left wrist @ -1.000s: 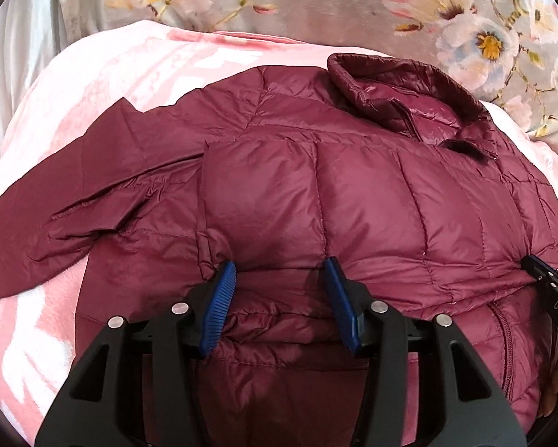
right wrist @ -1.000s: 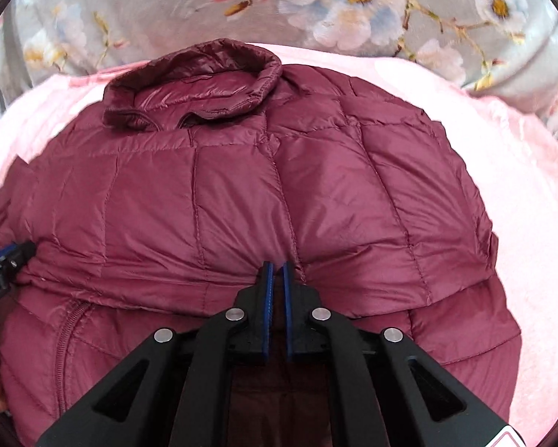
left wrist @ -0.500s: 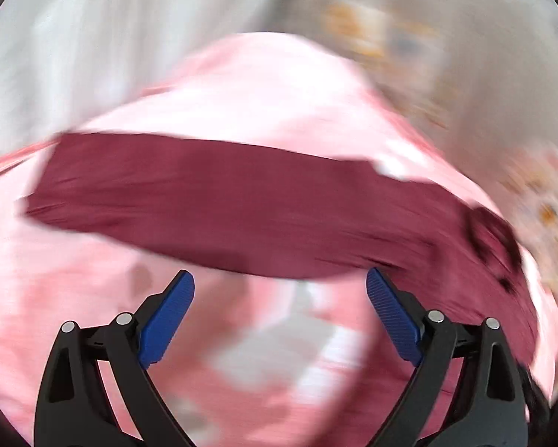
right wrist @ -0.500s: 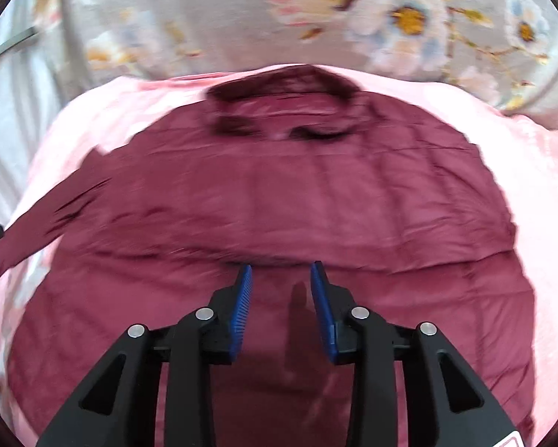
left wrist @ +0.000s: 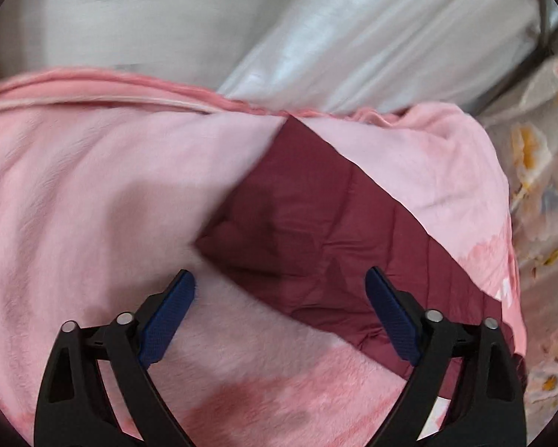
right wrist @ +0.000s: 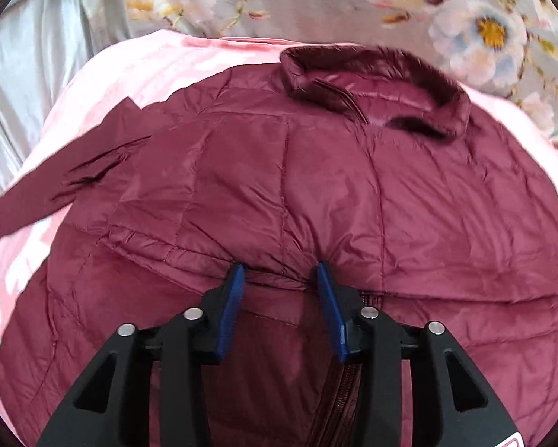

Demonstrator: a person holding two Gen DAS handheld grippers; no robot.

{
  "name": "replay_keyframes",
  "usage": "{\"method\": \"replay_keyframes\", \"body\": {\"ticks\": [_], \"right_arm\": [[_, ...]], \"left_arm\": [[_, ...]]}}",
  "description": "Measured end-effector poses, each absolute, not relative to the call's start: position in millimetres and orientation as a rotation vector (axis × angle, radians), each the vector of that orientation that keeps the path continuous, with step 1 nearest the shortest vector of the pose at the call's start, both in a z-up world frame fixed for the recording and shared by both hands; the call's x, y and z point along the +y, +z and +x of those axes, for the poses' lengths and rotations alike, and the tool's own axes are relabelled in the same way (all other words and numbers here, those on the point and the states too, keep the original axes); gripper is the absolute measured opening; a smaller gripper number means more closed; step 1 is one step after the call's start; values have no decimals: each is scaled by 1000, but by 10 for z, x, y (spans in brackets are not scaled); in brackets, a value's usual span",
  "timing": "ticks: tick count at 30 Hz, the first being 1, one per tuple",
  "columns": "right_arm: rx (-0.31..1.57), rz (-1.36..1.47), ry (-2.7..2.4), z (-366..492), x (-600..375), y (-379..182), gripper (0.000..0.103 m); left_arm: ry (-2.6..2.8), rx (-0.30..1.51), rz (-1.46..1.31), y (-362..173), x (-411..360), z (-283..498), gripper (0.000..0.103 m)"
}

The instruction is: Fold large clothes

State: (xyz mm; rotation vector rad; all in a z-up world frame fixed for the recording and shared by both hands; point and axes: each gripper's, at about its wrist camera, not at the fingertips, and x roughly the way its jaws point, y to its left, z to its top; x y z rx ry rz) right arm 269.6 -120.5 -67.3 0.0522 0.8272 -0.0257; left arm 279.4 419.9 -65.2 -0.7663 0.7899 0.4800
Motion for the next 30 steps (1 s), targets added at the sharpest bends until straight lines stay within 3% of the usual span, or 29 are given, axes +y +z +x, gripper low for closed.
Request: {"method": "replay_keyframes", "body": {"ticks": [2,3,4,9,17,19,21,23,24,30], "right_arm": [[826,89,-14,2703,-1251,-680,43],[822,102,-9,2692,-1268,-674,44],[819,108,-11,2674,-1280,-664,44],[769,139,-19,2367,-1397,-503,51],[714,172,-113,1729,-1951,-324,57],[705,212,-146,1571,-2146,-318,59],[703,251,-182,1420,-2334,-329,59],[704,268,-204,1320,-2452,-343,60],[704,271,-213,1284,-2490,-341,60],[694,285,-200,1217,-2670,-282,66]], "left_arm": [[432,819,-723,-630,4076,2956,25],[404,837,-715,-615,4011,3045,12],[370,842,-689,-542,3856,3137,5],[210,747,-475,123,2961,3282,3],[-302,635,-282,1207,769,3178,3],[-444,657,-258,1265,166,3107,4],[-603,719,-271,1150,-428,3046,14],[-680,772,-309,958,-762,2989,74],[-684,785,-348,821,-888,2941,82],[-624,834,-484,455,-543,2858,83]]}}
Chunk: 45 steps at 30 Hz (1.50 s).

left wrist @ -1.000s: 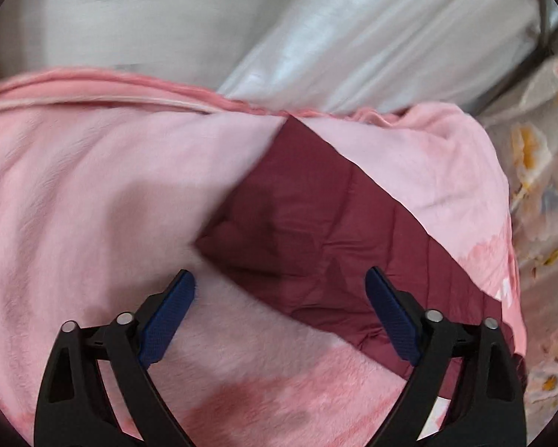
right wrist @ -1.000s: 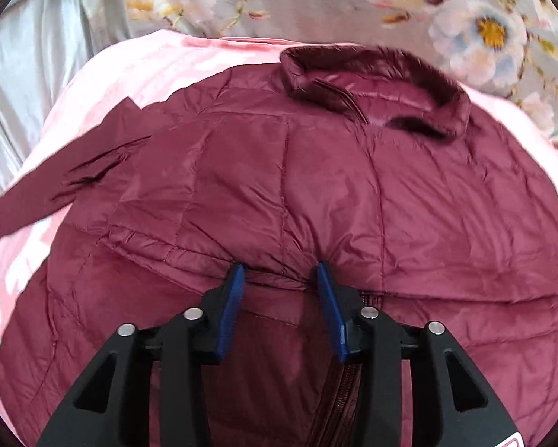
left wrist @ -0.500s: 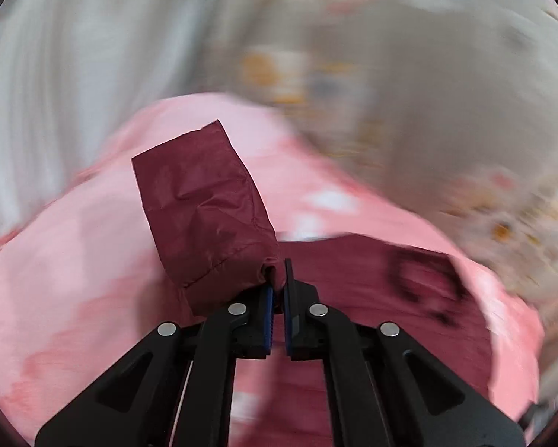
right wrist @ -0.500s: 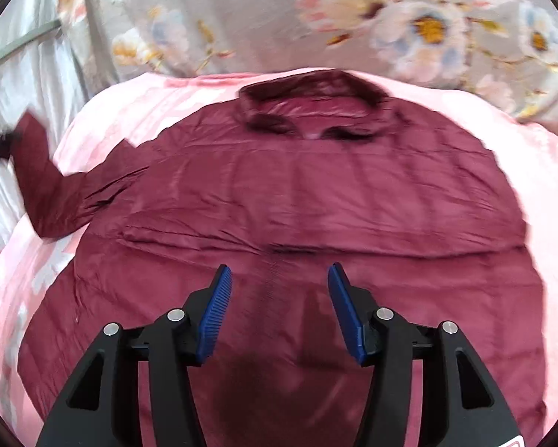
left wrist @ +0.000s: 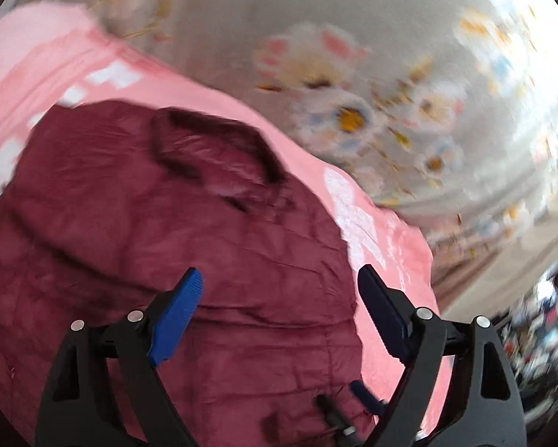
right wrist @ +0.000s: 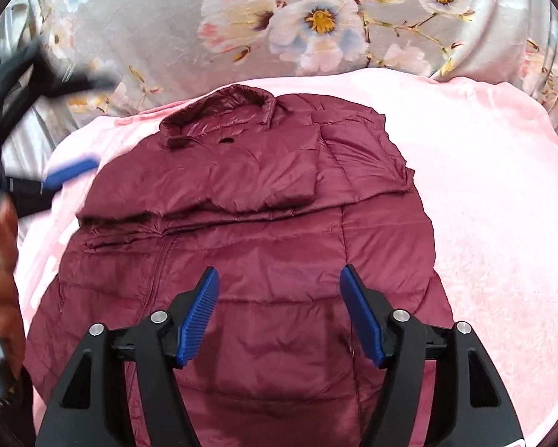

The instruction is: Fold large clothes

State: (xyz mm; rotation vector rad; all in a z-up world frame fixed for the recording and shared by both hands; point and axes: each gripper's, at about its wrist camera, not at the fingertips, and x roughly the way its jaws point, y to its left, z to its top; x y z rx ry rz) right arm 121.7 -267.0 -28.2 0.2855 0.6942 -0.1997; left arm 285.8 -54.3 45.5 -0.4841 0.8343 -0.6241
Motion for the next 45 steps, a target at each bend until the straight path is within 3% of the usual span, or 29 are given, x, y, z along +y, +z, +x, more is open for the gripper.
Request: {"method": "replay_keyframes", "body": {"ticks": [7,14,16,18,20,24,27,28,35,42,45], "right_arm": [[699,346,-183,1631,-2935,-248,66],[756,492,-186,2155,-3229,-385,65],[779,488,-185,2289,-3241,-449,51],[809,475,-176,2391,-3220,-520,13],[795,485,-156,2391,-3212,-494,5],[638,465,-121,2116,-3228,-62,4],[562,380,-176,1936,-3274,192,3],[580,340,-215,1940,-3316,177,3],[818,300,-290,2184,-3429,-642,3],[850,254,-295,2183,-3431,-620,3],[865,258,-279,2176,-3423,-543,13]], "left_arm": [[-347,881,-636,97,666,3303,82],[-277,958,-785,-335,1096,3661,68],[-253,981,-815,-483,1115,3742,66],[-235,996,-841,-591,1162,3800,61],[-202,1001,-842,-667,1185,3863,50],[-155,1003,-765,-689,1211,3944,37],[-108,1011,-653,-684,1143,3977,20],[-82,1011,-610,-685,1117,3971,10],[-41,991,-484,-659,1011,3882,3],[-8,988,-389,-635,902,3884,3],[-19,987,-331,-588,878,3841,5]]}}
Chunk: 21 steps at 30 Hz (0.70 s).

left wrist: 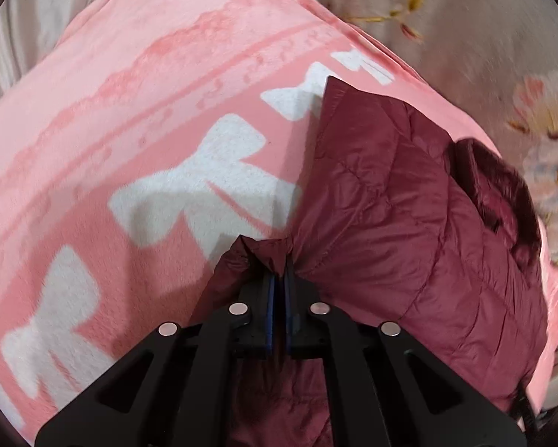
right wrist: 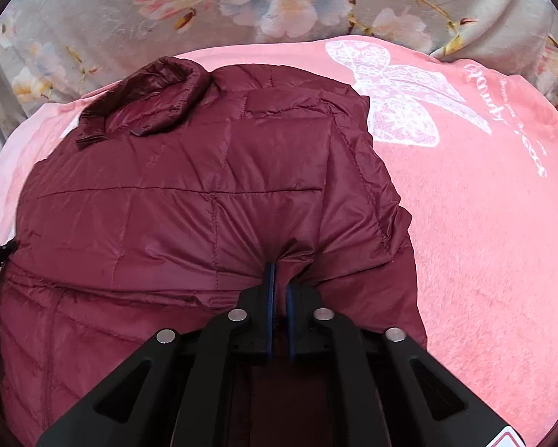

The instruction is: Fold large clothes

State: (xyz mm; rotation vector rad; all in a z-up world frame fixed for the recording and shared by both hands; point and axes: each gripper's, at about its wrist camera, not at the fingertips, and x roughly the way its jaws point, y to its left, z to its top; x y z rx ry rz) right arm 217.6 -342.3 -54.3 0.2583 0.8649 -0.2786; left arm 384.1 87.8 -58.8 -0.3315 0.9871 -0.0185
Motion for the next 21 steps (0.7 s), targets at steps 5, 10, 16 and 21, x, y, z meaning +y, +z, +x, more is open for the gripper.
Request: {"method": "replay_keyframes", "body": {"ticks": [5,10,16,21], "right_arm": [[747,233,-358,1808,-3376,-119,37],[686,232,-232,1975,-2935,260,37],[780,159,-85,2629,-2153,20,31],[836,120,-111,2794,-1947,-455,30]], "left_arm": [[-44,917,-269,-257,973,3529,33],[-157,847,-219,218,577,3458,33],[-237,906,-44,-10,-400,3563,34],[-215,951,-5,-439,-595,3558,34]]}}
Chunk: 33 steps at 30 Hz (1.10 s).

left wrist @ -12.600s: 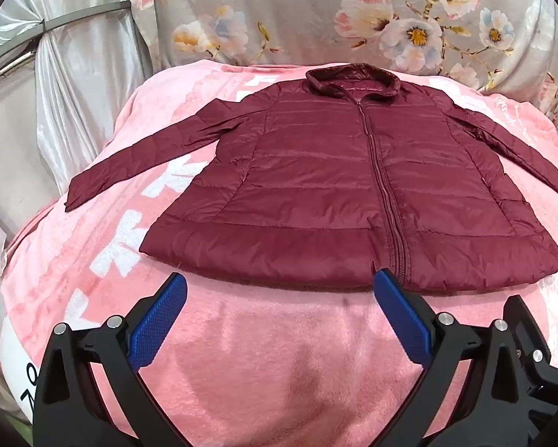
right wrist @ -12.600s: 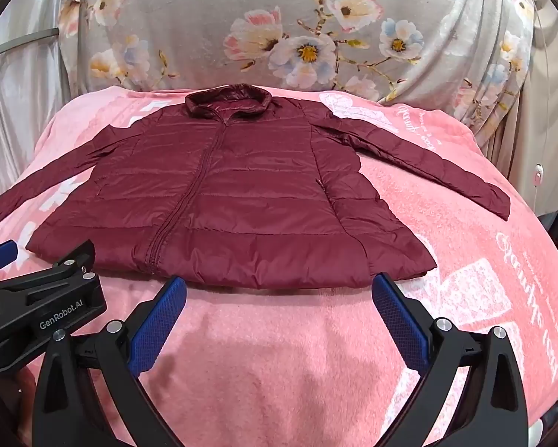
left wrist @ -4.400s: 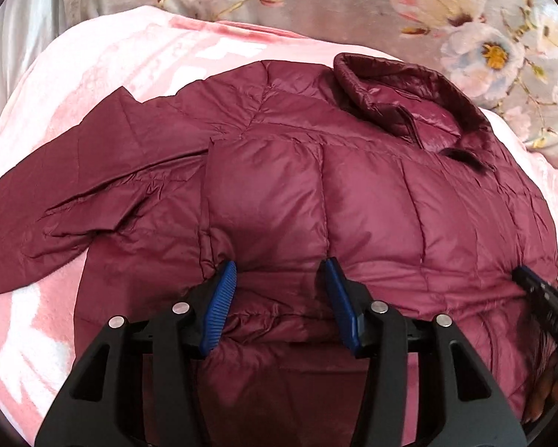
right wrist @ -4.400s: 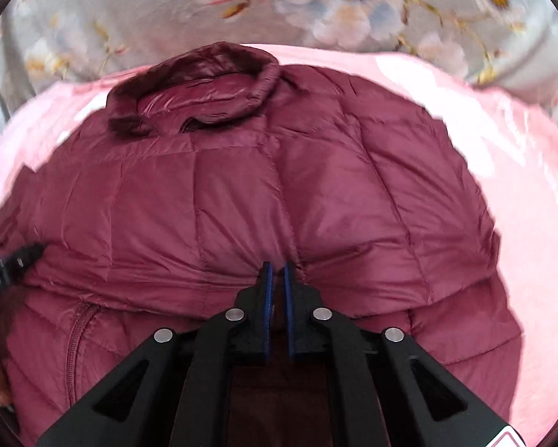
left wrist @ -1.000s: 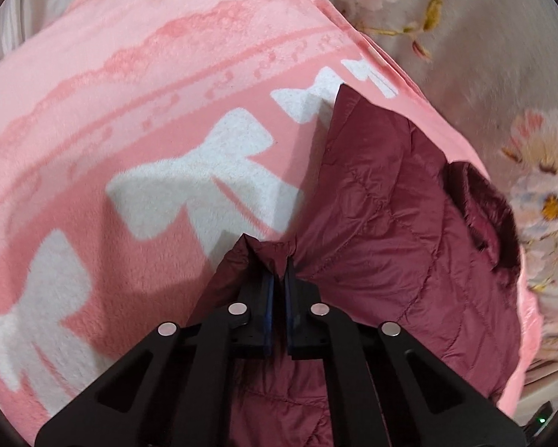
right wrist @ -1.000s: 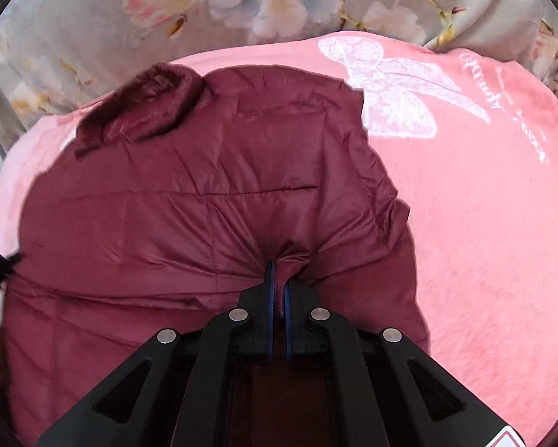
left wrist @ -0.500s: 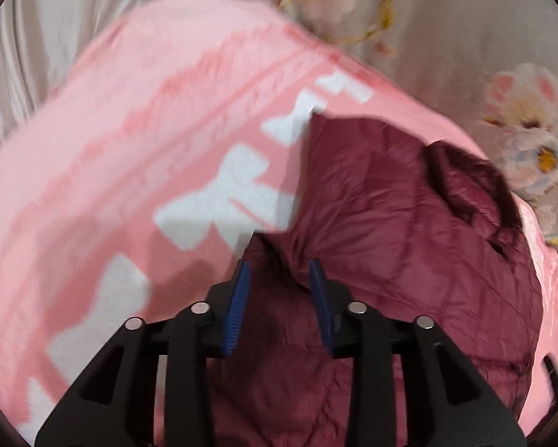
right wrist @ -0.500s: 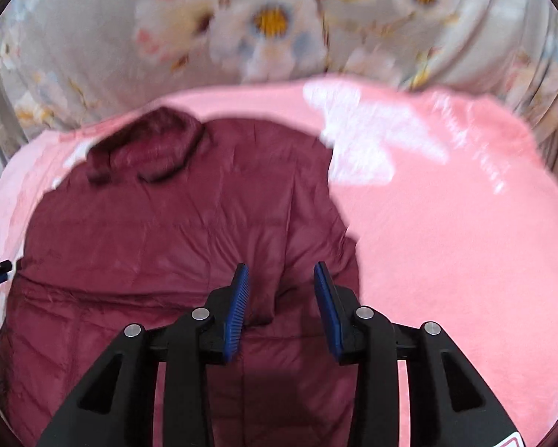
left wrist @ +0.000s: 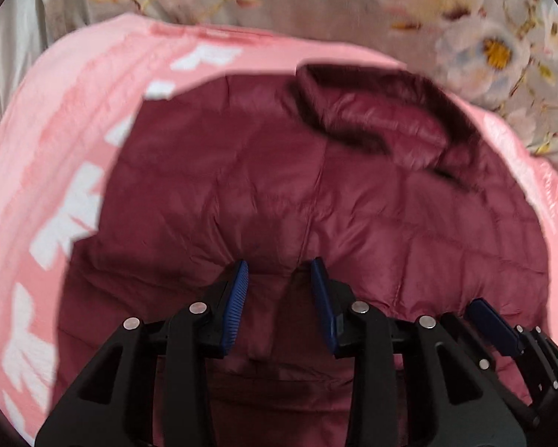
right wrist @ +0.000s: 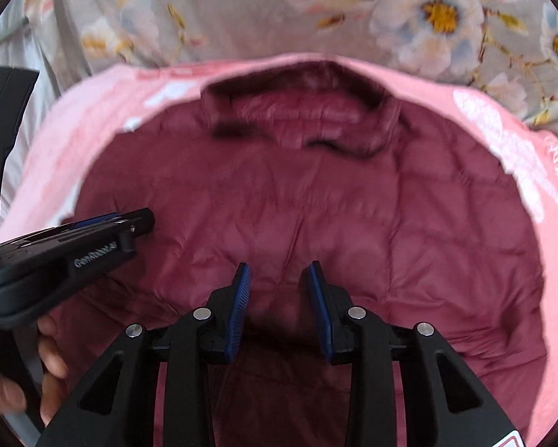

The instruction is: Fold large clothes

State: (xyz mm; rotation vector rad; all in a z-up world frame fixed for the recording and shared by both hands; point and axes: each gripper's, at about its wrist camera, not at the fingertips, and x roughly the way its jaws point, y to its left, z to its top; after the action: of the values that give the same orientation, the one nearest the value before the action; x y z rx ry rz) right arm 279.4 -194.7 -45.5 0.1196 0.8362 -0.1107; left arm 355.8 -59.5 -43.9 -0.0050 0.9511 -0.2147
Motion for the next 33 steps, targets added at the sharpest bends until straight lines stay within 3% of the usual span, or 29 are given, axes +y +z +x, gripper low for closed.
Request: {"method": "replay_keyframes", "body": {"ticks": [8,33], "right_arm": [[808,83,-137,2762,-1854,-660,29],[803,110,-125,2761,-1901,-659,31]], "left_arm": [[-185,836,76,-632,-656,3353,34],[-149,818,135,-642,-750,3351,34]]}}
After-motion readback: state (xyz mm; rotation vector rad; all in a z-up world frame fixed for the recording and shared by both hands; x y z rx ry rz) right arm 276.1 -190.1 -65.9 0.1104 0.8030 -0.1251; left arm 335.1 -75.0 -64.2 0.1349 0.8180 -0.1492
